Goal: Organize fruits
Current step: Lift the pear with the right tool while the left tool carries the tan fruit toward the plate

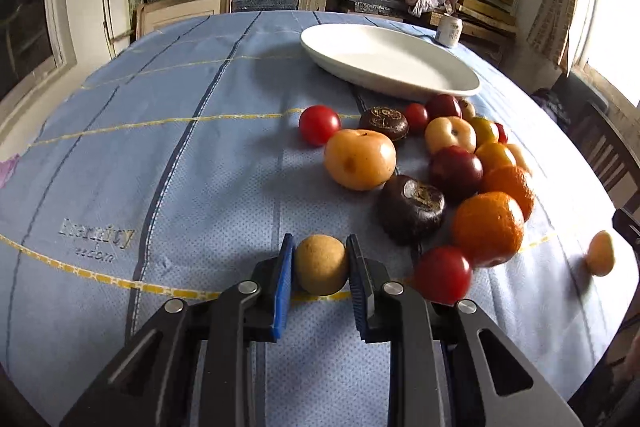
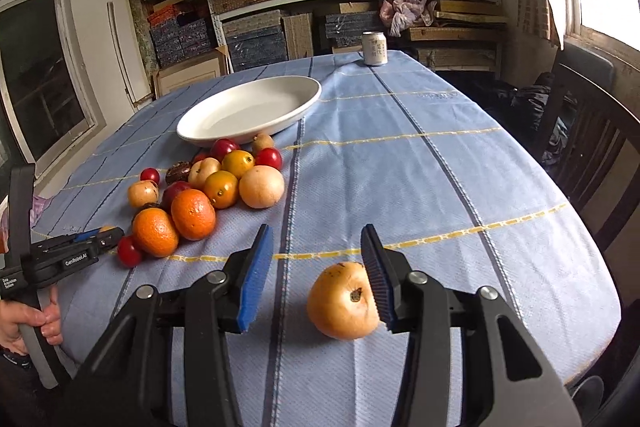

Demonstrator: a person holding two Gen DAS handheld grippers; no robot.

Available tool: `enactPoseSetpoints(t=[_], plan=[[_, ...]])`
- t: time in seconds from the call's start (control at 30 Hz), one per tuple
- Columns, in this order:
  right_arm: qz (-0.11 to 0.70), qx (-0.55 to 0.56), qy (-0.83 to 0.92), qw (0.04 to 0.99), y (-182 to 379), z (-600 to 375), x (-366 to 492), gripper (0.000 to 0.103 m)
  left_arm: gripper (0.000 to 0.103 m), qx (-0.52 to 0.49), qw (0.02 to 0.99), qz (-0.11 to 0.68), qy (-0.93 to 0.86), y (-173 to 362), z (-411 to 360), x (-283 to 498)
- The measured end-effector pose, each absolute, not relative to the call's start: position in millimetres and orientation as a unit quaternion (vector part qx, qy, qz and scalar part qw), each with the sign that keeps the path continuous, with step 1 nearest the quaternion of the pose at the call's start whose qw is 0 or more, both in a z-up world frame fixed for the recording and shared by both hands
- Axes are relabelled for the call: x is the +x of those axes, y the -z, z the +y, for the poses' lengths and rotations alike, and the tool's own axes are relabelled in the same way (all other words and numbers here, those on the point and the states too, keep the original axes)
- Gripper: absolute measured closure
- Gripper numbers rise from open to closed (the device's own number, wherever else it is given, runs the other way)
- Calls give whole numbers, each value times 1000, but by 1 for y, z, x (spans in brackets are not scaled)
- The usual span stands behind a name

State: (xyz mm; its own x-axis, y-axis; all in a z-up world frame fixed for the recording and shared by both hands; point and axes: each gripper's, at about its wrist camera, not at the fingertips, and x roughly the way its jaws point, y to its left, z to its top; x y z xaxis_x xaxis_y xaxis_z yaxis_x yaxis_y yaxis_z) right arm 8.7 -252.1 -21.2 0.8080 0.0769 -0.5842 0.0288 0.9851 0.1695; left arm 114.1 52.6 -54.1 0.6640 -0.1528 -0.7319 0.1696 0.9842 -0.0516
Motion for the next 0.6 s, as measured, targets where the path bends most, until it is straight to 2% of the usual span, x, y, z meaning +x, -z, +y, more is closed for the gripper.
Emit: enactPoseSetpoints(t=[0.07, 0.13, 0.17, 0.2, 0.4, 0.43, 0.5, 0.6], plan=[[313, 72, 6, 947, 26, -259, -1, 51, 78, 16, 913, 397, 88, 55, 51, 112], [330, 73, 10, 941, 33, -265, -2, 50, 77, 10, 914, 396, 88, 55, 52, 112], [335, 82, 8, 939, 37, -268, -3, 42, 77, 8, 913, 398, 87, 54, 52, 113], [340, 93, 5, 936, 40, -270, -3, 38, 77, 7, 912, 399, 88, 54, 52, 114], [357, 86, -32, 930, 52, -251, -9, 38, 77, 9, 909, 405, 94, 53, 52, 113], [357, 80, -26, 930, 55, -249, -8, 39, 77, 7, 909, 406, 94, 53, 53, 114], [358, 101, -45, 927, 57, -247, -4, 60, 77, 11, 909, 406, 93, 53, 51, 113], [349, 89, -46, 932, 57, -239, -2, 61, 77, 16, 909, 405, 94, 53, 52, 113]])
